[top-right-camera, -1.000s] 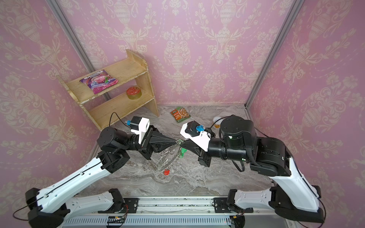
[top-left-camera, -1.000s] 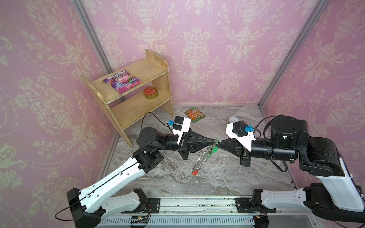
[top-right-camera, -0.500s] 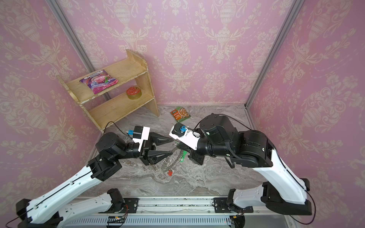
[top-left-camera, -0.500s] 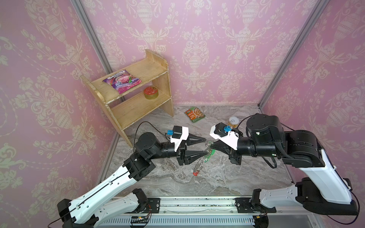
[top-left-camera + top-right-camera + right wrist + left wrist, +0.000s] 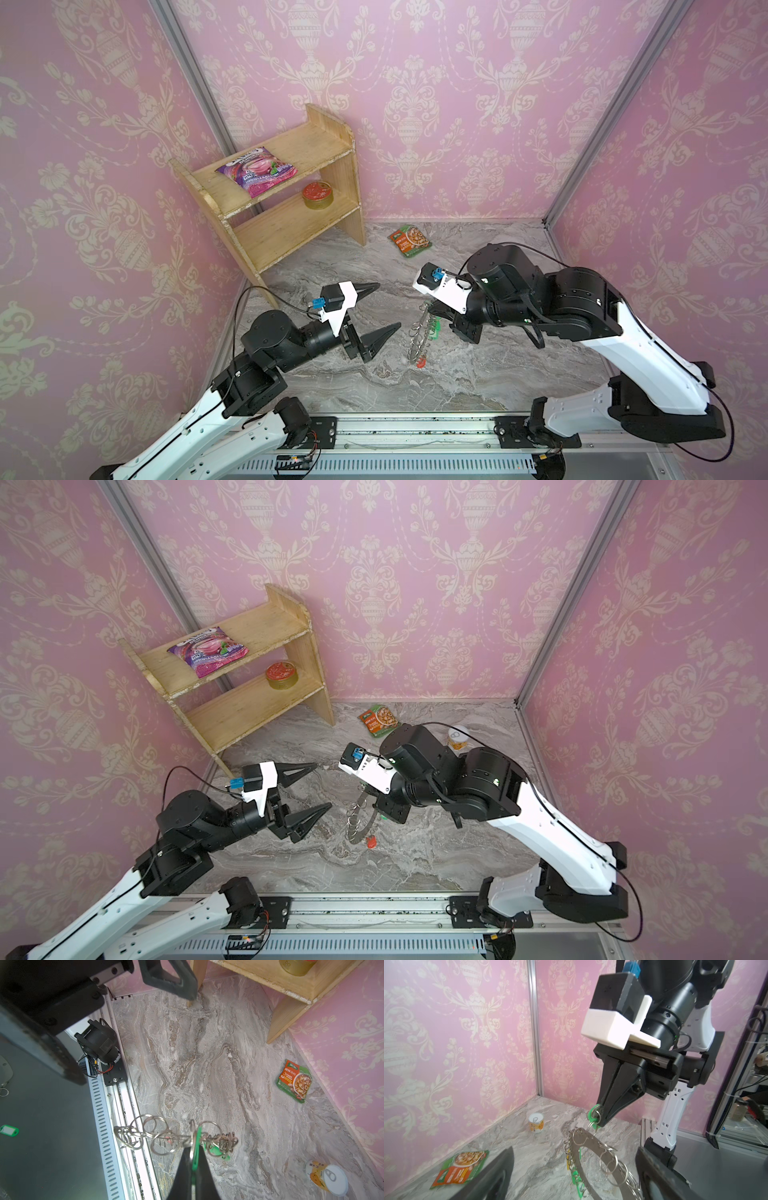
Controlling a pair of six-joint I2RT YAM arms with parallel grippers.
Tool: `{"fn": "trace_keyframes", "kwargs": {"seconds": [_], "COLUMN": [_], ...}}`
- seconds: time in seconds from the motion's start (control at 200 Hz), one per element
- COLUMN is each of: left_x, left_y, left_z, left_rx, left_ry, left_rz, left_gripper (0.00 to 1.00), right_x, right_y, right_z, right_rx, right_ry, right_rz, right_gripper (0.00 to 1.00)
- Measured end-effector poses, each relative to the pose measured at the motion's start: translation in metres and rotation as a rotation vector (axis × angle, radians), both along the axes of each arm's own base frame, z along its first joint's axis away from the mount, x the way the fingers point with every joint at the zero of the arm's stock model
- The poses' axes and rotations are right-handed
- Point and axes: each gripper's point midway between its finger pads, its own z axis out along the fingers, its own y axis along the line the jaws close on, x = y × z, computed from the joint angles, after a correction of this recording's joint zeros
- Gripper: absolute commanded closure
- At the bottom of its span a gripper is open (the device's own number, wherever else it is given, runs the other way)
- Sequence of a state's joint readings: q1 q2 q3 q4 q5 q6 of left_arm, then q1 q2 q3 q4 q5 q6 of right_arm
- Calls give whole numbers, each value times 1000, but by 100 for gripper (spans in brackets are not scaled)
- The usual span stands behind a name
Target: Put the keys on the keyring
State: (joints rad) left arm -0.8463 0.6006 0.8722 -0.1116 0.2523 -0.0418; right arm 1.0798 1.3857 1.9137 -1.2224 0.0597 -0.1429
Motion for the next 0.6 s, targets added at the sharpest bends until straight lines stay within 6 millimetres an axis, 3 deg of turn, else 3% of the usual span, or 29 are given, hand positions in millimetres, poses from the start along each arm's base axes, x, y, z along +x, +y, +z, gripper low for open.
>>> {"fn": "trace_keyframes", "kwargs": {"seconds": [0.205,0.6], "left_x": [8,10], "left_y": [8,15], "left_z": [-17,-21], "left_rx": [36,41], "left_ry": [32,37], "left_rz": [69,105], "left_gripper": [5,3], "right_x": [12,10], "right_y": [6,17], "right_z": [-48,-106], "right_rx": [-98,-174], "right_ry": [104,317], "right_rz": [-67,-153], "right_gripper": [100,100]}}
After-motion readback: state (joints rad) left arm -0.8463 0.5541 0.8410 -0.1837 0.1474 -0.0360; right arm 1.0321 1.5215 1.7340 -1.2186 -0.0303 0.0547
